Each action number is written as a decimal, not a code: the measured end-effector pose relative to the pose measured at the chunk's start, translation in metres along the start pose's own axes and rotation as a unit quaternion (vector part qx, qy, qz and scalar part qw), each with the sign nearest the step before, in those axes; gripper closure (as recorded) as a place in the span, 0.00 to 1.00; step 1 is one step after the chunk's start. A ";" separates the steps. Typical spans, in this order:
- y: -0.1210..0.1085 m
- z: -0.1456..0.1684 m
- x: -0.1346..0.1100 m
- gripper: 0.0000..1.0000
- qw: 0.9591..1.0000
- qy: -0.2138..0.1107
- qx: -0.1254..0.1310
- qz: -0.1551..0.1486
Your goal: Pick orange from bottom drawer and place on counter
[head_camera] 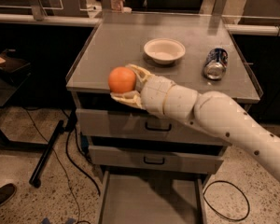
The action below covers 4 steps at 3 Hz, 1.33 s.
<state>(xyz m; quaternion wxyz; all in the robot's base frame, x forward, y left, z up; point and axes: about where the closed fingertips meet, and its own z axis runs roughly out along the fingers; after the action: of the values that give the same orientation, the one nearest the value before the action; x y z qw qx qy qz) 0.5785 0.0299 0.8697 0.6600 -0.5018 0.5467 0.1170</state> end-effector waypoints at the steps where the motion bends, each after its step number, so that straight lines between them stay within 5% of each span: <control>1: -0.028 0.020 -0.017 1.00 1.000 -0.006 -0.008 -0.005; 2: -0.043 0.055 -0.023 1.00 0.999 -0.008 -0.036 -0.003; 4: -0.041 0.054 -0.025 1.00 0.999 -0.010 -0.036 -0.003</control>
Offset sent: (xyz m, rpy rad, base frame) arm 0.0827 0.0466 0.0442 -0.0359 0.0444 0.1065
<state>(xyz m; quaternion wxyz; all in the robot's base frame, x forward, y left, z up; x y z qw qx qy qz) 0.6306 0.0637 0.9069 0.6471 -0.5259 0.5341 0.1392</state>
